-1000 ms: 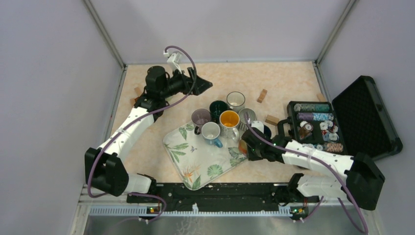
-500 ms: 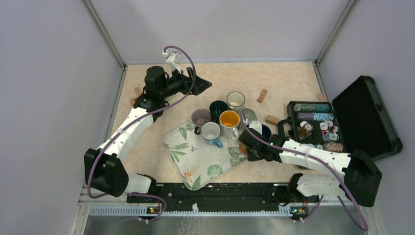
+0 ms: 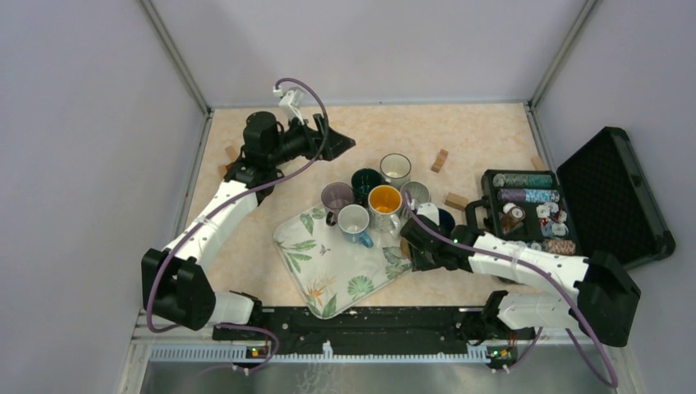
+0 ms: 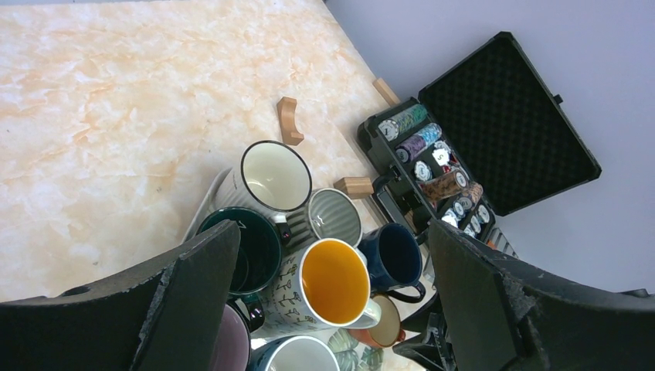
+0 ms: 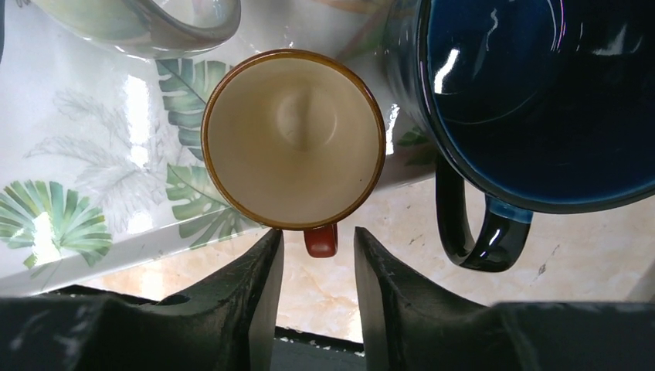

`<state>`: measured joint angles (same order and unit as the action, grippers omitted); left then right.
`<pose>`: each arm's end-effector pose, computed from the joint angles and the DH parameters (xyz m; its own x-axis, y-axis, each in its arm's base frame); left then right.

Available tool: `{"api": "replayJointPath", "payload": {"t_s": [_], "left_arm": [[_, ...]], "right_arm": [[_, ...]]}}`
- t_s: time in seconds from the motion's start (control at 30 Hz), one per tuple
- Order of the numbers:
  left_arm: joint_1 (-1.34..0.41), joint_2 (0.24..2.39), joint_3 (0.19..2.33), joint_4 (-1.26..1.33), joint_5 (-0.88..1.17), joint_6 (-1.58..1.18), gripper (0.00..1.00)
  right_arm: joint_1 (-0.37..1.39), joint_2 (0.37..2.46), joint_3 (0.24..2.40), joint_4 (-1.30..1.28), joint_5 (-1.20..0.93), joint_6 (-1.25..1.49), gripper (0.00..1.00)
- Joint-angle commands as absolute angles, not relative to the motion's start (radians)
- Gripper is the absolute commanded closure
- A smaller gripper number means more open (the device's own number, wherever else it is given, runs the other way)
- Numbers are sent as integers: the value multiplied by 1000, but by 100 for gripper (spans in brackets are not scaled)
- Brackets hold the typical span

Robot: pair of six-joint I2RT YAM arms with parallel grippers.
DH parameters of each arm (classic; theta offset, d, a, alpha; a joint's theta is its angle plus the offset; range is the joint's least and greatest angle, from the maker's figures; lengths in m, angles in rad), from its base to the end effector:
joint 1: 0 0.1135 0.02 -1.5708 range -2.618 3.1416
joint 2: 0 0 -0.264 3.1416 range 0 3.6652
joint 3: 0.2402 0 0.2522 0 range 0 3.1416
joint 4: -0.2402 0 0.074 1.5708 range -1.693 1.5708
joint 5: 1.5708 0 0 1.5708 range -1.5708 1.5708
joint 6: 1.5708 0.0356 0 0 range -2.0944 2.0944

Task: Turn the mug right side up
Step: Place the cup on the tray.

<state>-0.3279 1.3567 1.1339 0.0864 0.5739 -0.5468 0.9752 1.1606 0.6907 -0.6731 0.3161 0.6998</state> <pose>0.2958 -0.1210 0.3617 -0.5154 -0.2859 -0.8079 0.5991 0.5539 -0.5782 0.1242 0.1635 0.2001 -0.8506 -0.1640 -0.4995 -0.2178 0.9747 0.0508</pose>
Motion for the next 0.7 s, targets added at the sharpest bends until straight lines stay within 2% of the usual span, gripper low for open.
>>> {"api": "replayJointPath", "payload": {"t_s": [0.0, 0.3, 0.53, 0.67], "left_arm": [[-322, 1313, 1127, 96, 562, -534, 2], [-321, 1303, 1139, 58, 526, -525, 2], [-318, 1296, 1173, -68, 395, -502, 2], [-319, 1290, 1197, -181, 228, -499, 2]], "right_arm": [[992, 1143, 762, -678, 310, 684, 59], [992, 1056, 843, -757, 291, 647, 38], [981, 1021, 981, -784, 292, 568, 5], [897, 1041, 1034, -709, 206, 494, 1]]}}
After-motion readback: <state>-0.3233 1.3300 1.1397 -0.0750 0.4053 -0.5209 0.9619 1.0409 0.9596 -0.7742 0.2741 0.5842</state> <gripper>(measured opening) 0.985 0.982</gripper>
